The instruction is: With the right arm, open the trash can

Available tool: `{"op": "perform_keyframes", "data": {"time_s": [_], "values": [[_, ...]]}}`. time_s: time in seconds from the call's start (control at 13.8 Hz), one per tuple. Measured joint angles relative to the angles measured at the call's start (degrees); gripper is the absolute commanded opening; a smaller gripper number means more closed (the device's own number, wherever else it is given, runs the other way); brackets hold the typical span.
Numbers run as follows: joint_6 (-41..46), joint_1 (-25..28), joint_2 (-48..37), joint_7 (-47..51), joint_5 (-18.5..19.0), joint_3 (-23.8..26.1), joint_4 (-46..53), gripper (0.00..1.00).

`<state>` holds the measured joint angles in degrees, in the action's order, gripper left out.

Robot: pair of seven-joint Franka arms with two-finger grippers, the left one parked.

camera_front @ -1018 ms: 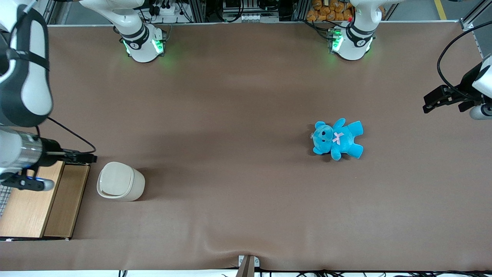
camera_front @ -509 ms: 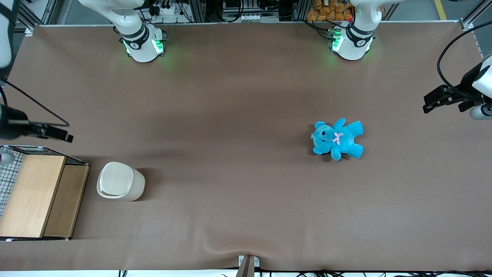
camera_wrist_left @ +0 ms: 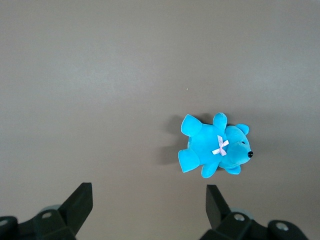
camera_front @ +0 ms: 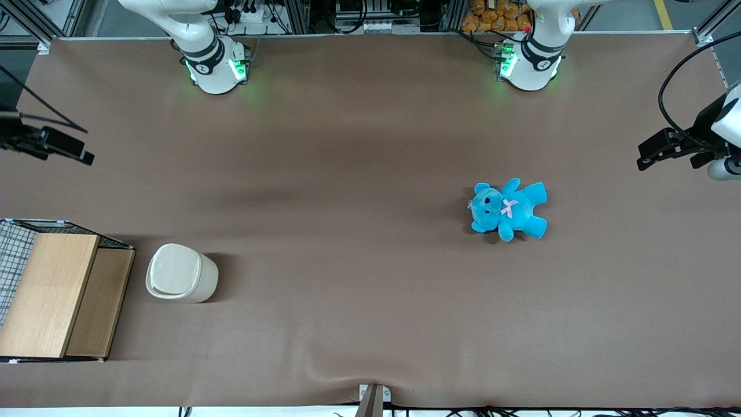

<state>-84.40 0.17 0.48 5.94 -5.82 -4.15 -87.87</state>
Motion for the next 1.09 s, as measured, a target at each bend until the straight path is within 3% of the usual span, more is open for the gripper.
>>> {"op": "perform_keyframes", "data": {"time_s": [1.09], "values": [[-1.3,-0.5,-1.6,-2.3,1.4,-0.1,-1.1,1.0]]}}
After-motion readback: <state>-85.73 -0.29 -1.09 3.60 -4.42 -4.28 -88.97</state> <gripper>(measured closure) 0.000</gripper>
